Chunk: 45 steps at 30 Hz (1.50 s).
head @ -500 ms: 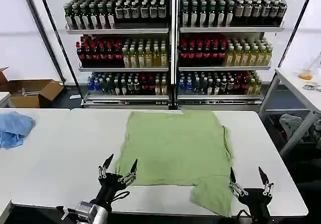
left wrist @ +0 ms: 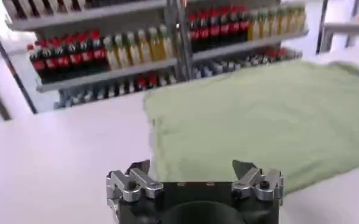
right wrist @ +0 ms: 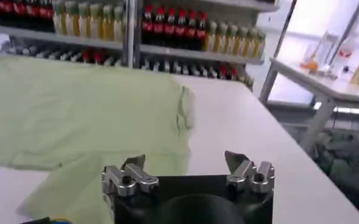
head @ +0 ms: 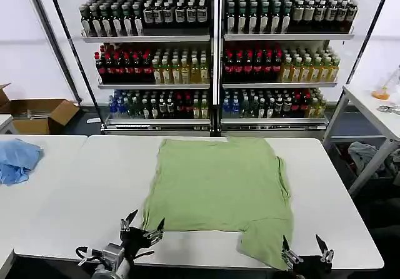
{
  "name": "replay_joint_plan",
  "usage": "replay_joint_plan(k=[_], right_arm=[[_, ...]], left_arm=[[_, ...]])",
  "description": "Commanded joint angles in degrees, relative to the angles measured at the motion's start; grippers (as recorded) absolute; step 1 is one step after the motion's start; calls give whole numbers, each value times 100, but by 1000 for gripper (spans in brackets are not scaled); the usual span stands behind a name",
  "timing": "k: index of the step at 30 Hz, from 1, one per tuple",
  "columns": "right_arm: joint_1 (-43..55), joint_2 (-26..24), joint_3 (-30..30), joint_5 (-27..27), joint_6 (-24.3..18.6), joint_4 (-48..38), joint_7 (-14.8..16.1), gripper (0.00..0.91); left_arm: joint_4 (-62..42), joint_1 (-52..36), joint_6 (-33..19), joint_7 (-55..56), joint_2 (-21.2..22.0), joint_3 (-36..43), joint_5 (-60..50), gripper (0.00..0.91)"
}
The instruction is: Fold and organize the clothes.
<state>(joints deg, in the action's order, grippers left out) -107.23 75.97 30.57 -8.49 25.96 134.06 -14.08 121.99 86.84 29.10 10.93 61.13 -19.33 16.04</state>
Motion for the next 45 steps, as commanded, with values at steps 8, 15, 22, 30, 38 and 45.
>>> replay_joint_plan(k=[8,15,22,30,38,45], right_arm=[[159,16,-487,-486,334,-356,-296,0],[139,35,-562,-784,385,-398,-351,0],[95,-16,-561,-984,373,-326,-287,0],[-6,-134,-344,-939,93,-143,-129,0],[-96,-232,12,-1069,-349,194,31,0],[-202,-371,360,-1317,-467,657,81,0]], left_arm=[[-512,-407,392,210,-132,37,968,50],[-525,-360,397,180,-148,55,1070,40],[-481,-300,394,108,-161,51,1174,30],[-360,-296,246,-21,-159,-35,1530,30],[65,-144,140,-29,-269,-253,1903,30],[608,66,144,14,-416,-591,2218,30]])
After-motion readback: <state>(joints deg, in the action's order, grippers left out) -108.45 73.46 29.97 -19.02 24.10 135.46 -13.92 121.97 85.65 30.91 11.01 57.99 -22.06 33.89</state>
